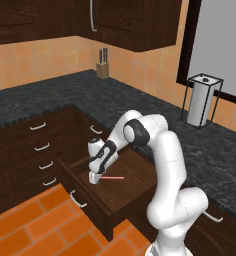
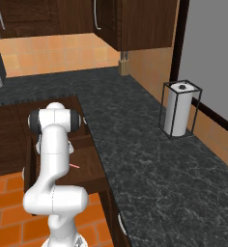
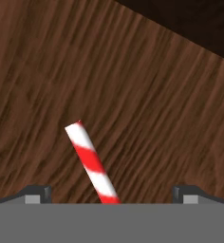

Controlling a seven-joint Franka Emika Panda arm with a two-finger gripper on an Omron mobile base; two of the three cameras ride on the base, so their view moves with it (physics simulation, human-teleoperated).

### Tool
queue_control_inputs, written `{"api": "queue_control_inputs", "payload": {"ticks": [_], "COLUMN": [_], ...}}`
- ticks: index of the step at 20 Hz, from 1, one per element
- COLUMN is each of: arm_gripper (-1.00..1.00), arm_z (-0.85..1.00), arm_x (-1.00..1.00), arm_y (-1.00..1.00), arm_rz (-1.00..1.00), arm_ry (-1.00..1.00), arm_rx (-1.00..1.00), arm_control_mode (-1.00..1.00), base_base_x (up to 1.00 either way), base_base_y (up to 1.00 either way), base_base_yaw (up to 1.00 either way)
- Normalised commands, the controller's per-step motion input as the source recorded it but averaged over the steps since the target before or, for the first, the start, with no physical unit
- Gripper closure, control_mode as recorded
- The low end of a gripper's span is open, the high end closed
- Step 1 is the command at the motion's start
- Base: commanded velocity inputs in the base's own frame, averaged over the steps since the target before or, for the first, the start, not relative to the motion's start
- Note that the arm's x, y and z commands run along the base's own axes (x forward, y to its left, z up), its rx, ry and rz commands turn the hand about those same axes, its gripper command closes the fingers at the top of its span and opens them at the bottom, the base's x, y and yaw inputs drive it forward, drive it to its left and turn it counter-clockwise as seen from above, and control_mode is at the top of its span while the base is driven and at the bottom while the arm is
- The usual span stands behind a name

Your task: Take a straw from the drawer in front and place it inside the glass cup on the dining counter.

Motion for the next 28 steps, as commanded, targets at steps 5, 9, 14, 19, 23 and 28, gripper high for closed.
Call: {"api": "queue_control_inputs", "payload": {"ticks": [5,9,14,19,23,28], "arm_gripper": [1.00,1.00,1.00,1.00,1.00,1.00], "arm_z": [-0.30,-0.32,-0.22,0.01,0.40,0.77], "arm_x": [-0.12,-0.34,-0.13,-0.03,0.00,-0.01], "arm_y": [0.00,0.00,0.00,0.00,0.00,0.00], "arm_rz": [0.00,0.00,0.00,-0.04,-0.18,-0.26], "arm_ry": [-0.01,-0.13,-0.06,-0.01,0.00,0.00], "arm_rx": [0.00,0.00,0.00,0.00,0.00,0.02], "arm_control_mode": [-1.00,-1.00,-1.00,-1.00,-1.00,-1.00], "base_base_x": [0.00,0.00,0.00,0.00,0.00,0.00], "base_base_y": [0.00,0.00,0.00,0.00,0.00,0.00], "base_base_yaw": [0.00,0.00,0.00,0.00,0.00,0.00]}}
